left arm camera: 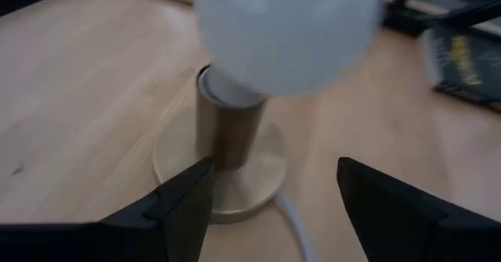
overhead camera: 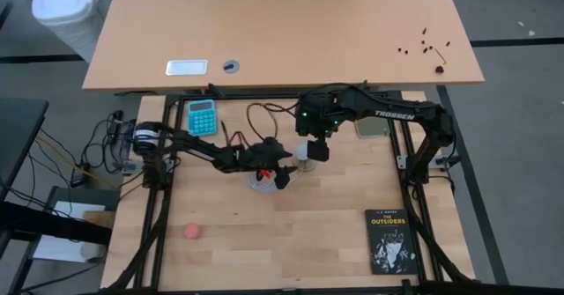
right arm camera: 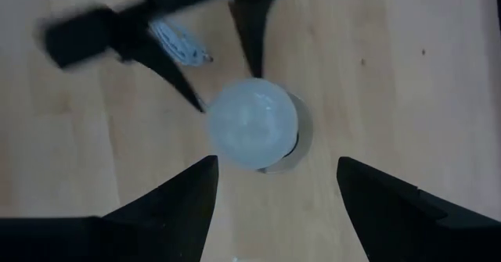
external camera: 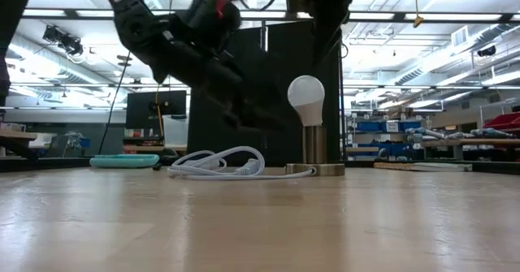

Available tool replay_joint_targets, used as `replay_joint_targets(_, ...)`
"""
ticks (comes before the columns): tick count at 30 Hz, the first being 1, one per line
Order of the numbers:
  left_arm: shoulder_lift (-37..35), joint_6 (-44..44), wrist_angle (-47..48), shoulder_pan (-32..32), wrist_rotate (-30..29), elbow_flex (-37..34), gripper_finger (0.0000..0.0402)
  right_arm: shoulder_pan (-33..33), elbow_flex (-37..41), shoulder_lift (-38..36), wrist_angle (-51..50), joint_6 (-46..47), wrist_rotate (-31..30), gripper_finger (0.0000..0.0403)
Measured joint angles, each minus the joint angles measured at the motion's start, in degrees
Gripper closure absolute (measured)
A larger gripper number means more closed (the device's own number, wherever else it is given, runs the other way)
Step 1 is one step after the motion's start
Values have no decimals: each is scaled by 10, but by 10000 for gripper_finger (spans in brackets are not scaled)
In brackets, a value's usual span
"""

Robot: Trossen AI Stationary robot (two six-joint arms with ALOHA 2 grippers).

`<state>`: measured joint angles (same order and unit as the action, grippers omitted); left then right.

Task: Screw lightbulb
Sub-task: Insert the white lightbulb into the desk lamp

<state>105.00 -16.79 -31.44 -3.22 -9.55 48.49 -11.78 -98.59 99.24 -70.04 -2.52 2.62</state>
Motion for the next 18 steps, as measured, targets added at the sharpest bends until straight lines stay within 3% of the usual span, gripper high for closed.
replay_joint_targets(5,42,0,-9,0,-45,13,129,0,0,-1,-1,13,4,131)
replay_joint_targets(18,96,77,-97,-2,-49,22,128,0,0,-1,14,30,29,131)
